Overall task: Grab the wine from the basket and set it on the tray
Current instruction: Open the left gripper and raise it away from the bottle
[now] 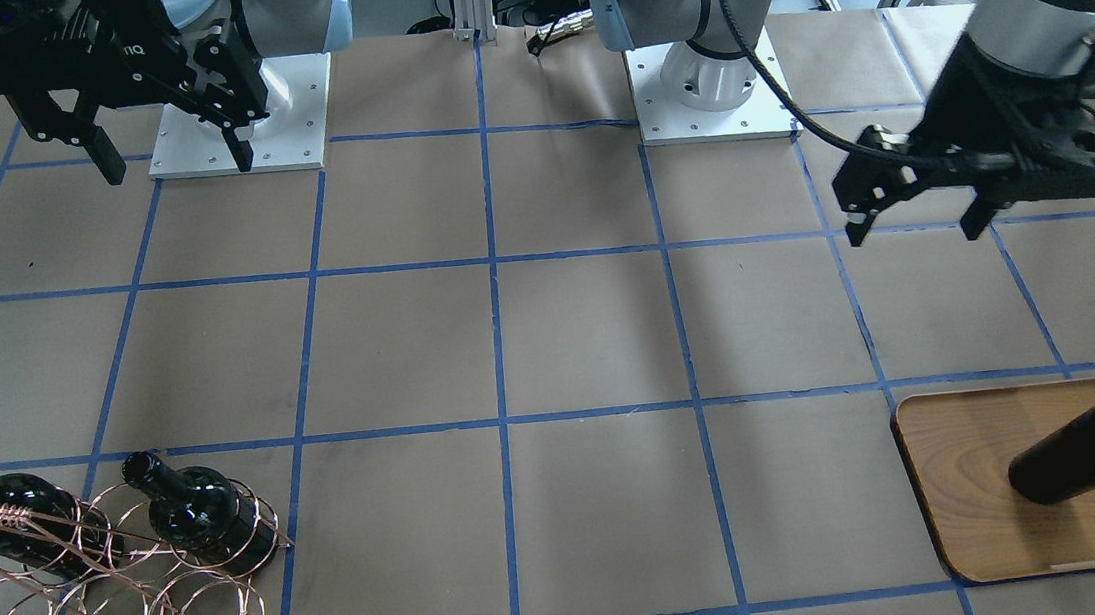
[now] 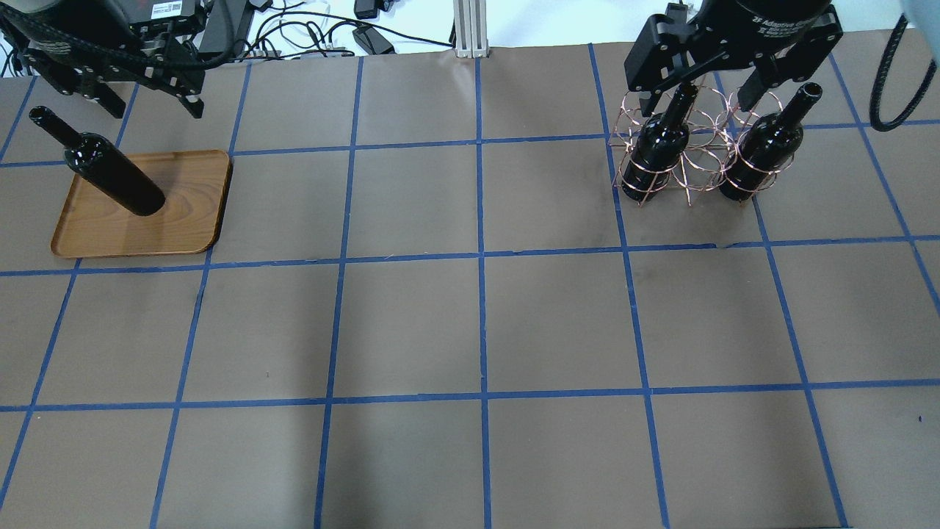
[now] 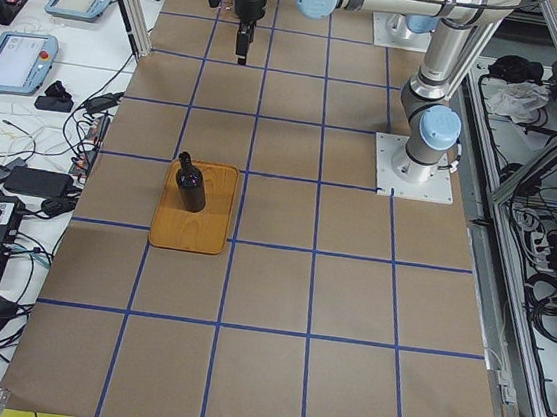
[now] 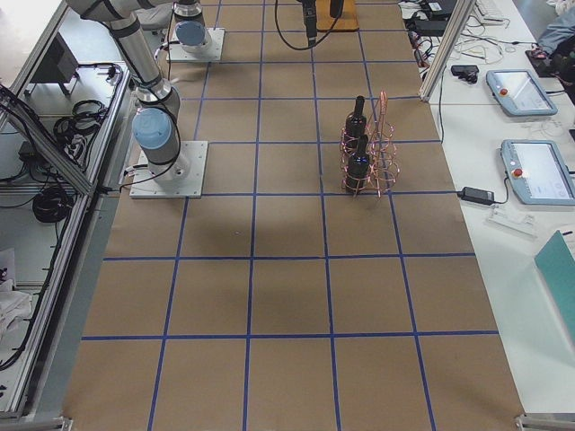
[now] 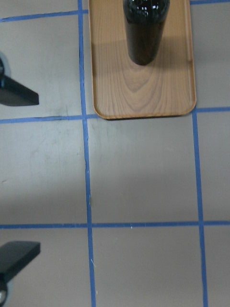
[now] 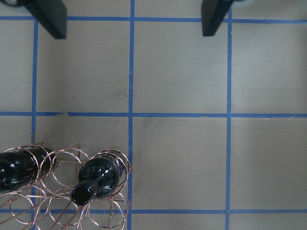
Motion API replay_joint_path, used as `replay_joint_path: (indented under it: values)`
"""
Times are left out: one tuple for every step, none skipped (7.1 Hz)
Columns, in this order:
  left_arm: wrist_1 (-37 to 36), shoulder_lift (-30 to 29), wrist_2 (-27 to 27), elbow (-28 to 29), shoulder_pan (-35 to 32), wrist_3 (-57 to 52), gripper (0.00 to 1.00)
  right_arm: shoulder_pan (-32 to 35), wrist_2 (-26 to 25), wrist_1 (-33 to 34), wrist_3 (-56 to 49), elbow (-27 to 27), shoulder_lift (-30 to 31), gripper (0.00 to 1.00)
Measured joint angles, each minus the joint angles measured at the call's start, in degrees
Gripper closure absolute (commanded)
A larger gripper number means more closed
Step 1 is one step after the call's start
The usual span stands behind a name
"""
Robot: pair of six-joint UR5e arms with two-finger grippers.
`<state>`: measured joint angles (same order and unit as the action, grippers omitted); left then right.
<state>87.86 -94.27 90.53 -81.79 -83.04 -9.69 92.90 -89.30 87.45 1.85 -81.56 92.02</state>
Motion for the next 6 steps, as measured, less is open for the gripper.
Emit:
replay_joint_path:
  values:
    - [-0.12,1.73,-0.25,-1.73,-3.67,2.58,0.0,0.0,0.0,0.0,0.0,0.0,0.0,0.0]
    - [-0.21,3.17,-0.37,-3.41,-6.01,3.82,0.0,0.0,0.0,0.0,0.0,0.0,0.0,0.0]
    - [-0.23,4.43,-0.37,-4.42,-7.01,4.45,0.0,0.0,0.0,0.0,0.0,0.0,0.02,0.0]
    - [-0.23,5.25,-0.18,-4.86,-7.3,4.65,0.0,0.0,0.0,0.0,0.0,0.0,0.03,0.0]
    - [-0.22,5.64,0.1,-5.06,-7.32,4.68,0.0,0.0,-0.02,0.0,0.0,0.0,0.02,0.0]
    - [-0.11,5.78,0.28,-5.19,-7.31,4.67,0.0,0.0,-0.04,0.0,0.0,0.0,0.01,0.0]
